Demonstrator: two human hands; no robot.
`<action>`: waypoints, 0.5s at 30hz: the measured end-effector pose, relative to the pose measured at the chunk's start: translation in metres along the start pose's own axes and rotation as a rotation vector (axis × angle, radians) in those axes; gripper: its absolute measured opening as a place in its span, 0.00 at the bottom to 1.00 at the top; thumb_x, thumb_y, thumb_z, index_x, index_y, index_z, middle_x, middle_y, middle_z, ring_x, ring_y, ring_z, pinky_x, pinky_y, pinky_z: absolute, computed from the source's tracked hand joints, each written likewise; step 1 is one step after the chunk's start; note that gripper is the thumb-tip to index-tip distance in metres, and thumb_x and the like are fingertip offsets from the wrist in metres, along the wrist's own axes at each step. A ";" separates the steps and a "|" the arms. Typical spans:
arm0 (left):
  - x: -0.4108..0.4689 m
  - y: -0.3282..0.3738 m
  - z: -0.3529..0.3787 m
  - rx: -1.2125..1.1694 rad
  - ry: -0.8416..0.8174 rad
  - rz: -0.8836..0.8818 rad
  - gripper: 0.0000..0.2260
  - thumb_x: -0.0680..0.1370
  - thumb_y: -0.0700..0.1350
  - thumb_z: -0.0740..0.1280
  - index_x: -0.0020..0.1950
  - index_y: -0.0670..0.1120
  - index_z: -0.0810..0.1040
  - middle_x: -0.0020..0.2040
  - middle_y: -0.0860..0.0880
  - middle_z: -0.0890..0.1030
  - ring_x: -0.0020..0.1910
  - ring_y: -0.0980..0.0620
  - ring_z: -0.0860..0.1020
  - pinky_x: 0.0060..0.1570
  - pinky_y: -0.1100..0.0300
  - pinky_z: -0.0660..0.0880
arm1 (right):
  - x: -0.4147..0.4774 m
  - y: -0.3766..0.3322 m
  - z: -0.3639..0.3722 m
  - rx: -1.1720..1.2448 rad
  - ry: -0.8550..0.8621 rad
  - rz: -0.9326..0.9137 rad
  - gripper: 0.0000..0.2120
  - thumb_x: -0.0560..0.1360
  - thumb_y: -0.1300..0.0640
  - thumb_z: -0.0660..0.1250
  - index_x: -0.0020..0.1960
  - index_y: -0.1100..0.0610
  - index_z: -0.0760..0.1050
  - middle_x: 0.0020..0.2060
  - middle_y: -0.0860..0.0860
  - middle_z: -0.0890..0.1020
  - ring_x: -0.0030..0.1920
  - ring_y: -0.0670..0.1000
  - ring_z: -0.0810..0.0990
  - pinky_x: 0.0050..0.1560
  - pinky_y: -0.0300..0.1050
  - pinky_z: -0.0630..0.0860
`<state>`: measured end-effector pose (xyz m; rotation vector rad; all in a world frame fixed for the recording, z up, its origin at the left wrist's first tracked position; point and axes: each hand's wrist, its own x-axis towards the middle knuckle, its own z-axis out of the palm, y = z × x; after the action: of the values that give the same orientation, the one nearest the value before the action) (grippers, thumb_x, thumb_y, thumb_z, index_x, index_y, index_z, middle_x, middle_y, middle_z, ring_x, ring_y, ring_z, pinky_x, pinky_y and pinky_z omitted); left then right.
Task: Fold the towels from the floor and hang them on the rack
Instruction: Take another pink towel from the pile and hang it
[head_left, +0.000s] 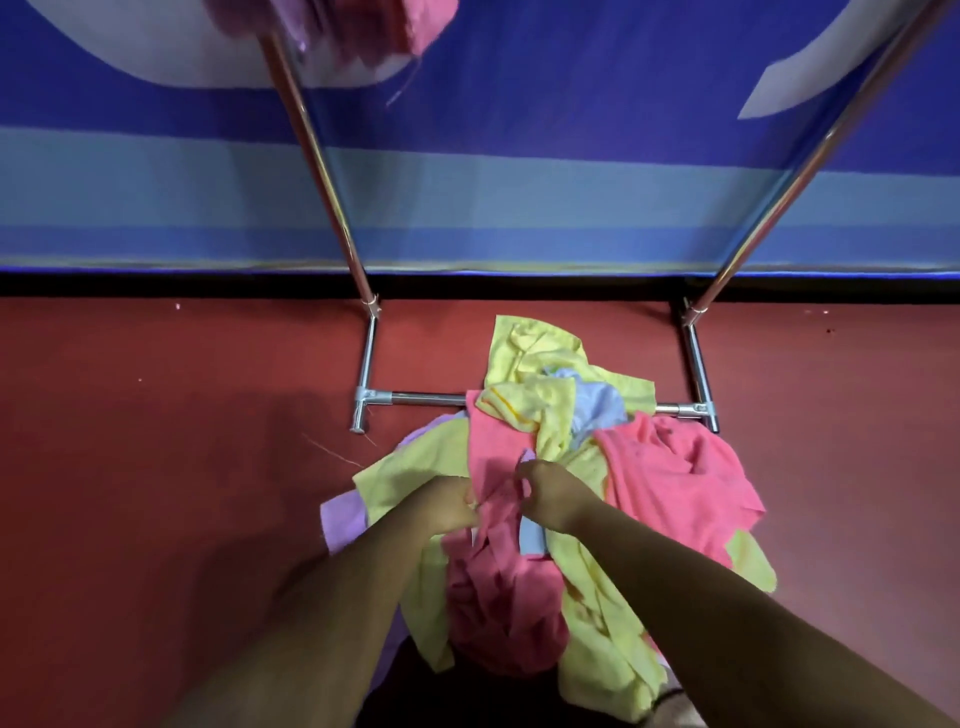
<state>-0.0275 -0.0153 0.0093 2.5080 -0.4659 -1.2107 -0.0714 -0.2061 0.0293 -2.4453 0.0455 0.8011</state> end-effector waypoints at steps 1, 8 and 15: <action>0.003 -0.004 0.008 -0.002 -0.016 -0.007 0.09 0.74 0.49 0.71 0.45 0.46 0.74 0.36 0.51 0.73 0.39 0.52 0.72 0.38 0.59 0.69 | 0.012 0.009 0.020 0.006 -0.084 0.019 0.13 0.71 0.65 0.64 0.53 0.64 0.82 0.47 0.60 0.84 0.48 0.59 0.84 0.50 0.43 0.73; 0.026 -0.028 0.068 -0.057 -0.027 -0.080 0.15 0.75 0.55 0.63 0.40 0.44 0.73 0.41 0.41 0.79 0.44 0.42 0.78 0.38 0.54 0.65 | 0.023 0.018 0.066 0.023 -0.162 -0.091 0.26 0.73 0.64 0.66 0.71 0.58 0.72 0.65 0.58 0.77 0.63 0.59 0.78 0.64 0.48 0.72; 0.027 -0.022 0.066 -0.418 -0.007 -0.089 0.10 0.77 0.45 0.69 0.36 0.43 0.80 0.34 0.42 0.81 0.29 0.61 0.74 0.32 0.64 0.66 | 0.029 0.029 0.079 0.030 -0.142 -0.020 0.25 0.76 0.43 0.59 0.60 0.60 0.80 0.52 0.60 0.83 0.55 0.58 0.81 0.57 0.48 0.73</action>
<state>-0.0602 -0.0159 -0.0576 2.1846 -0.0873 -1.2043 -0.0962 -0.1849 -0.0536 -2.3508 -0.0194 0.9558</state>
